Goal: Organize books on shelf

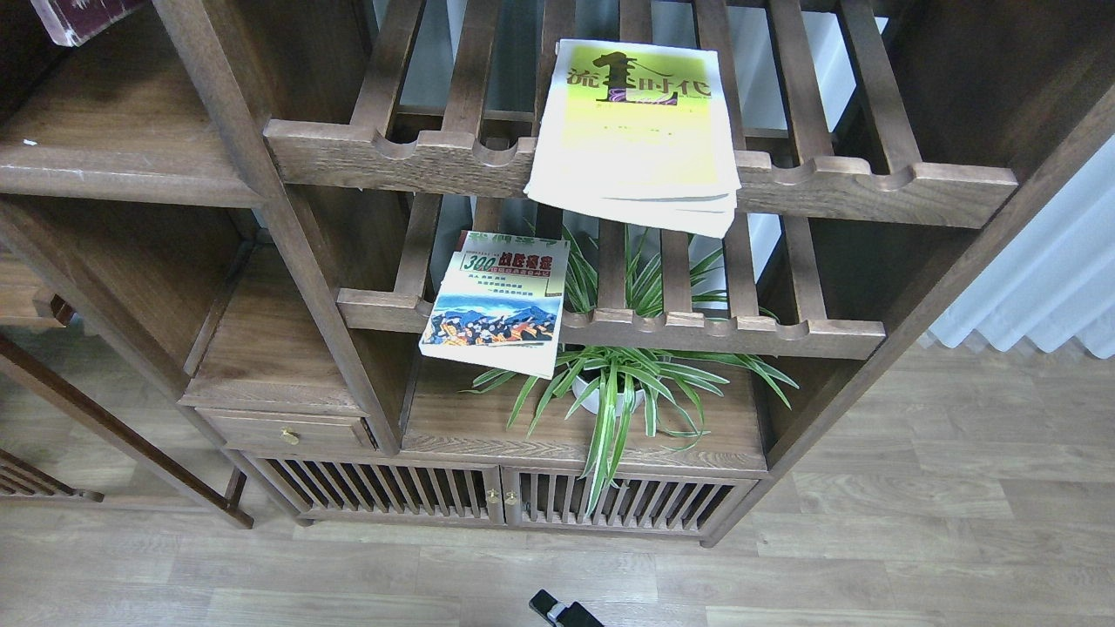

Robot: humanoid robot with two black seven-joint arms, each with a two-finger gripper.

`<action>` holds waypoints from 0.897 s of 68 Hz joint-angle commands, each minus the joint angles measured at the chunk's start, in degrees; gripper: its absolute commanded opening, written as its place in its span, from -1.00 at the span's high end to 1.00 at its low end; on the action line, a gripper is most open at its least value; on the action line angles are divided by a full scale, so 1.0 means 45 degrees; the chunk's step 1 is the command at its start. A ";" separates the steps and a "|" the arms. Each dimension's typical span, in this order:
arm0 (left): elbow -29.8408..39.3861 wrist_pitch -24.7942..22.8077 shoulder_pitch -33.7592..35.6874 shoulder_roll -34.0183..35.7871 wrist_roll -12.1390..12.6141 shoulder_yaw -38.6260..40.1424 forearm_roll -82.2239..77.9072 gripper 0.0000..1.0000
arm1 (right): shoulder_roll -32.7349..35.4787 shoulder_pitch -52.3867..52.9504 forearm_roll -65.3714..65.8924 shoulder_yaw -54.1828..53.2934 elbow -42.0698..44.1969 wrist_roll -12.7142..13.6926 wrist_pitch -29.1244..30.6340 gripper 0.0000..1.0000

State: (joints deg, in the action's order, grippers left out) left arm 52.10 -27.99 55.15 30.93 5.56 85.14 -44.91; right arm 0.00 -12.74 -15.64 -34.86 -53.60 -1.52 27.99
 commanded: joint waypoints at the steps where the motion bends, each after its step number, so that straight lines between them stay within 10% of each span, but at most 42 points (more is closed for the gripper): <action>1: -0.0249 -0.0001 0.0068 -0.0135 -0.0024 -0.0247 0.0001 0.87 | 0.0000 0.0019 -0.0002 -0.0008 -0.0003 -0.0014 0.0003 -1.00; 61: 0.1059 -0.0001 -0.1259 -0.0232 -0.0336 -0.1010 -0.0195 0.86 | 0.0000 0.0019 -0.0275 -0.0027 -0.0472 -0.0190 0.0003 -1.00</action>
State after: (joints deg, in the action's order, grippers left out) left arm 55.99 -27.99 50.79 29.91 4.12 80.20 -45.79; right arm 0.00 -12.68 -16.88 -35.00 -55.62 -2.39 28.02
